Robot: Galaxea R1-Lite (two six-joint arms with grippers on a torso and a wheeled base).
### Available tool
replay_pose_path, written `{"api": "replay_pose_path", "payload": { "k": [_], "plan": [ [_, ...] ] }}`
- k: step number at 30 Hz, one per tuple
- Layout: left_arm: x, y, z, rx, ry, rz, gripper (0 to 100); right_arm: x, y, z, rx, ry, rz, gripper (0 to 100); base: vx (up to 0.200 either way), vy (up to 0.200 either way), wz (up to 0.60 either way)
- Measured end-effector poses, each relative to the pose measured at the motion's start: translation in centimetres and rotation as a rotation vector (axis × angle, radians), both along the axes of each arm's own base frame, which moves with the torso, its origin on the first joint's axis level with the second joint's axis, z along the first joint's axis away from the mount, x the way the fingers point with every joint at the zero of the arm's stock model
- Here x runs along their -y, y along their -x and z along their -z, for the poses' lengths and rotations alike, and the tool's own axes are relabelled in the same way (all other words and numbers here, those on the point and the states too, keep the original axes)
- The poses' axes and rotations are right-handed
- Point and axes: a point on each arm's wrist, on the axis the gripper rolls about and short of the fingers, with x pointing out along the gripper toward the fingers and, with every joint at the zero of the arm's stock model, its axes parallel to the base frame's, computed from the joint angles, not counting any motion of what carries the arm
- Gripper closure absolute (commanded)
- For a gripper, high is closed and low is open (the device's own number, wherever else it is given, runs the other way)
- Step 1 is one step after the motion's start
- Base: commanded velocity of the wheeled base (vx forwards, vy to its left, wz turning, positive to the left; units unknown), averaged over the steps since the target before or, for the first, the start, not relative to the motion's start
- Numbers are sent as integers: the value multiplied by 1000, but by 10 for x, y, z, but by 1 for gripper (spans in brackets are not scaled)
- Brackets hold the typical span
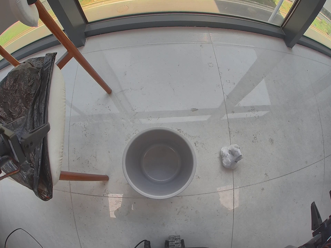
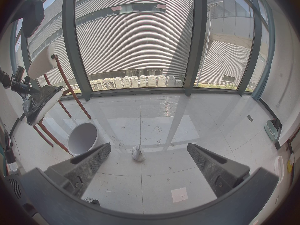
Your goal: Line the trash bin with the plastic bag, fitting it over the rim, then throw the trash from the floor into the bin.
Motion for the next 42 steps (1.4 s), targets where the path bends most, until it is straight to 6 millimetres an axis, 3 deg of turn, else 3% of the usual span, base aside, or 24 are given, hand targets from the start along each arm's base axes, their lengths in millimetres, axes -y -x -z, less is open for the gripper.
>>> {"api": "replay_pose_path", "payload": {
  "k": [7, 15, 26, 42],
  "plan": [
    [-4, -33, -4, -63, 41, -47, 0, 0, 0, 0, 0, 0, 0, 0, 0, 0, 0],
    [-13, -56, 2, -123, 50, -73, 0, 0, 0, 0, 0, 0, 0, 0, 0, 0, 0],
    [-18, -71, 12, -173, 50, -95, 0, 0, 0, 0, 0, 0, -1, 0, 0, 0, 0],
    [-25, -77, 6, -154, 47, -141, 0, 0, 0, 0, 0, 0, 0, 0, 0, 0, 0]
  ]
}}
